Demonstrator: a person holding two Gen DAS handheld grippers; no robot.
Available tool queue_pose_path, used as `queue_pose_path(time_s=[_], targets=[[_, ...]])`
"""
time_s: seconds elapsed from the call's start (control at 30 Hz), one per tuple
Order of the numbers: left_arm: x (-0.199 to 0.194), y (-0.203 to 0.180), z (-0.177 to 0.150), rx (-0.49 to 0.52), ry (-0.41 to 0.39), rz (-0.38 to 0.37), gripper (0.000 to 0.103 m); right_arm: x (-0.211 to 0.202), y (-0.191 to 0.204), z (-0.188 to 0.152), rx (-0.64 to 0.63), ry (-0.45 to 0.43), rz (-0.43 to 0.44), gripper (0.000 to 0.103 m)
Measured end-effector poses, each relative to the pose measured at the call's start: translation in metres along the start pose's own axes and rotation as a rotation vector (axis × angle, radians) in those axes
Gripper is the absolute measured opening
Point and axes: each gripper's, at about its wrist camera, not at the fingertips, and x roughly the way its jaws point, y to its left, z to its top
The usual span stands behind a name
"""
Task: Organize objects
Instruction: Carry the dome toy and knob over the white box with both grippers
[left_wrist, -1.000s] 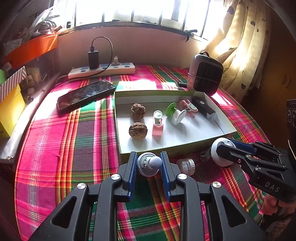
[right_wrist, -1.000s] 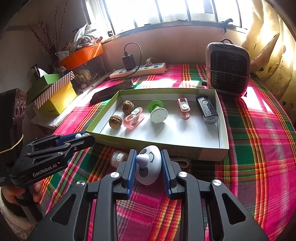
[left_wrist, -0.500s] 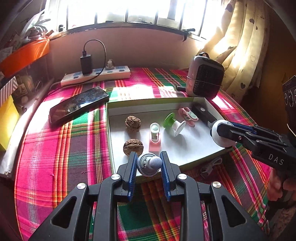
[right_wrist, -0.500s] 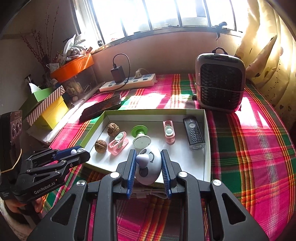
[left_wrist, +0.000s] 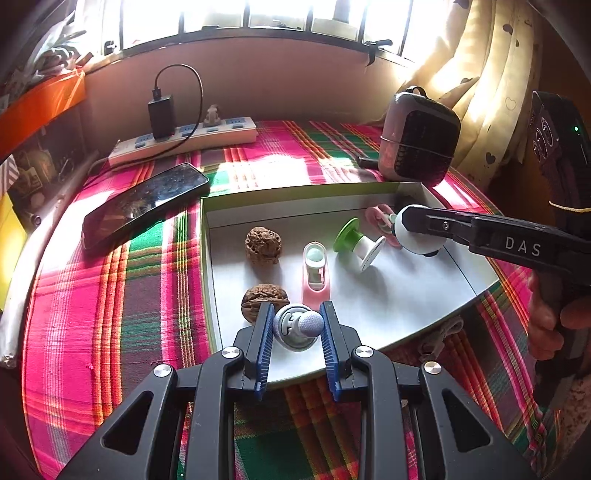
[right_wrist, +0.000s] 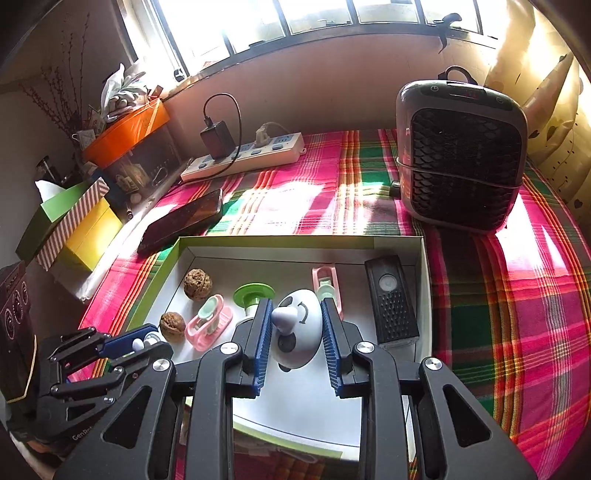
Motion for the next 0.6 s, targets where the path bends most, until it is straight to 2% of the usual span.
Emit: queue_pose_path(time_s=[0.6], targets=[[0.016,0.002,0.006,0.009,0.021,0.0,0.023,0.029,0.0,0.018,0.001,0.038,0.019,0.027]])
